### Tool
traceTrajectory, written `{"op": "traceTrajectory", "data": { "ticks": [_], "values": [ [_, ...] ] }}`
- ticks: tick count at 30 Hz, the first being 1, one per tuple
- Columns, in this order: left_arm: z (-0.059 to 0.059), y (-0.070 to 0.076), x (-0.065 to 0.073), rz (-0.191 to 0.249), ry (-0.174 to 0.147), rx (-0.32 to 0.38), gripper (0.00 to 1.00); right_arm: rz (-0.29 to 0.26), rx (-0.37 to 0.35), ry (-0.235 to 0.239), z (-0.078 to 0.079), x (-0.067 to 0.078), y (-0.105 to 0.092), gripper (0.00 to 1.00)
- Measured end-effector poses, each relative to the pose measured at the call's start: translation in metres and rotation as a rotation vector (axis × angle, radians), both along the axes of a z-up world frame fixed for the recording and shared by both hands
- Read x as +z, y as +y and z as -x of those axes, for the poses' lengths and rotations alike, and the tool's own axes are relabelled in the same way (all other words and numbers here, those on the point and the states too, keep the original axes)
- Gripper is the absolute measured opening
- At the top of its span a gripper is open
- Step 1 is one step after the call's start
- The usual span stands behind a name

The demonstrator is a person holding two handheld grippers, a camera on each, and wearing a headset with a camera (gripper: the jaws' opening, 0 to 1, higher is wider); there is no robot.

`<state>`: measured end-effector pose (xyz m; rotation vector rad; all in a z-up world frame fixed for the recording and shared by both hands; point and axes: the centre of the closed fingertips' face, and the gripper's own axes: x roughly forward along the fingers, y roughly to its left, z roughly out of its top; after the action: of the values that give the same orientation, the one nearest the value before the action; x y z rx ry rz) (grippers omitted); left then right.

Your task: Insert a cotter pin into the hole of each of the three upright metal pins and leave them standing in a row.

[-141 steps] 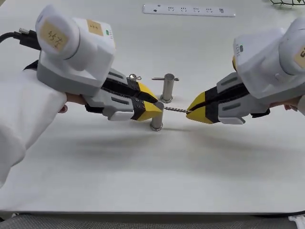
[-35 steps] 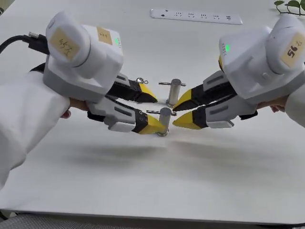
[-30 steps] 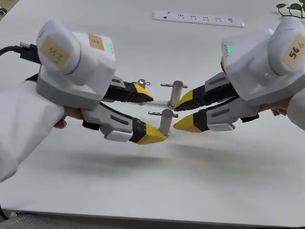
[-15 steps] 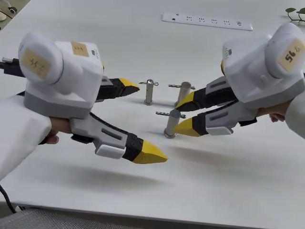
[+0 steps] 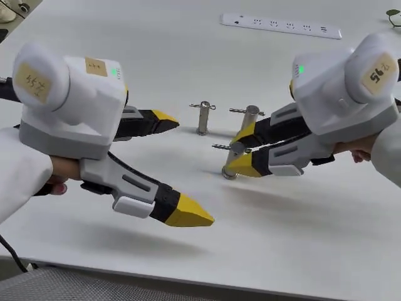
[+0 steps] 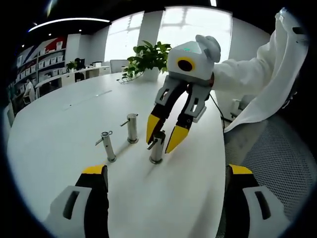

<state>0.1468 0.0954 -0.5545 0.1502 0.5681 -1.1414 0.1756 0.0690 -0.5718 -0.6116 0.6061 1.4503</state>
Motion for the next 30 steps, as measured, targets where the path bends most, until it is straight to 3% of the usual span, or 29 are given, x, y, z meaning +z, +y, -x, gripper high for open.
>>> {"op": "traceTrajectory", "data": {
  "ticks": [15, 26, 30],
  "values": [
    [0.004, 0.007, 0.002, 0.001, 0.001, 0.03, 0.99, 0.001, -0.005, 0.013, -0.001, -0.004, 0.0, 0.1],
    [-0.001, 0.011, 0.005, -0.001, -0.006, 0.055, 0.99, -0.004, -0.01, 0.026, 0.0, -0.004, 0.0, 0.09],
    [-0.003, 0.014, 0.006, -0.006, -0.011, 0.065, 0.98, 0.002, -0.012, 0.009, 0.0, -0.004, 0.0, 0.08]
  ]
}}
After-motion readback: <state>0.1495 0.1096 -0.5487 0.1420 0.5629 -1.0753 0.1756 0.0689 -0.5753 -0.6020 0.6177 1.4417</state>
